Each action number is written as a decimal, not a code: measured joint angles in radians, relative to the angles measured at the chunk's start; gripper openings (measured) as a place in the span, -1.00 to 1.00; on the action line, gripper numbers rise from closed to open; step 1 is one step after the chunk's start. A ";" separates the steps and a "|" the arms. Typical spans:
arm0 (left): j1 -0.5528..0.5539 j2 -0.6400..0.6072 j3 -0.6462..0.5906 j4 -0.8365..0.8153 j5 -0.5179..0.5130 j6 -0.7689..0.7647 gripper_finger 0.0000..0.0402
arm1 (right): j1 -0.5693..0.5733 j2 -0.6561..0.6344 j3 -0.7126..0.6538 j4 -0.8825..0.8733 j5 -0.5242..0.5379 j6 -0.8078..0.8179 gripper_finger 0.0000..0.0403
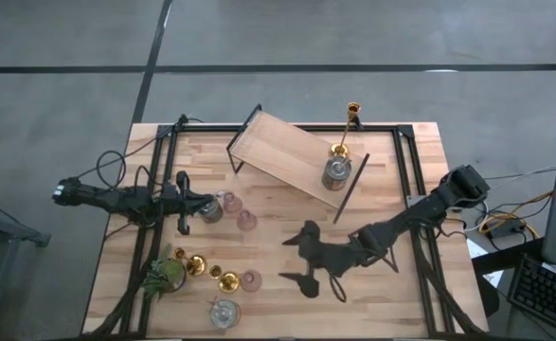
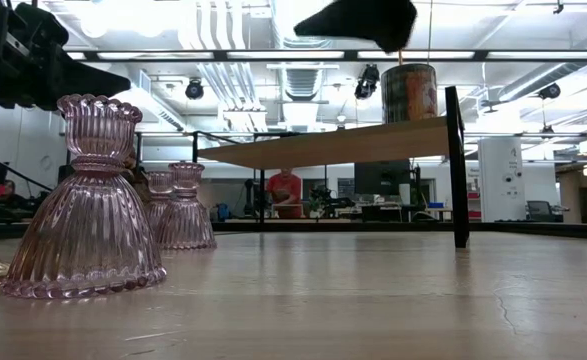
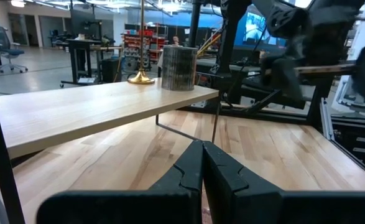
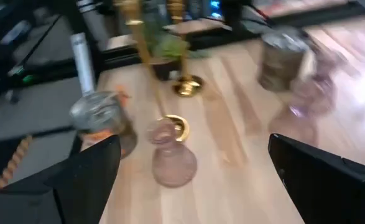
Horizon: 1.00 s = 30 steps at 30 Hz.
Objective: Pick & Place candle stick holders
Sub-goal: Put the bottom right silver scented candle on the shelf
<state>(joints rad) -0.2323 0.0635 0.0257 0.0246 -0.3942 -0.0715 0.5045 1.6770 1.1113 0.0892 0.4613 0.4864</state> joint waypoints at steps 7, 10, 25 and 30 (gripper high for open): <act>0.000 0.000 0.000 0.000 0.000 0.000 -0.94 | -0.002 -0.004 -0.022 0.073 0.093 0.003 0.99; 0.000 0.001 0.000 0.000 0.000 0.000 -0.94 | -0.003 -0.004 -0.012 0.072 0.113 -0.023 0.99; 0.000 0.001 0.000 0.000 0.000 0.000 -0.94 | -0.003 -0.004 -0.013 0.078 0.143 -0.096 0.98; 0.000 0.001 0.000 0.000 0.000 0.000 -0.94 | -0.003 -0.021 -0.022 0.063 0.143 -0.113 0.83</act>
<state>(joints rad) -0.2325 0.0647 0.0257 0.0249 -0.3943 -0.0715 0.5011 1.6565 1.0894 0.1519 0.6039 0.3732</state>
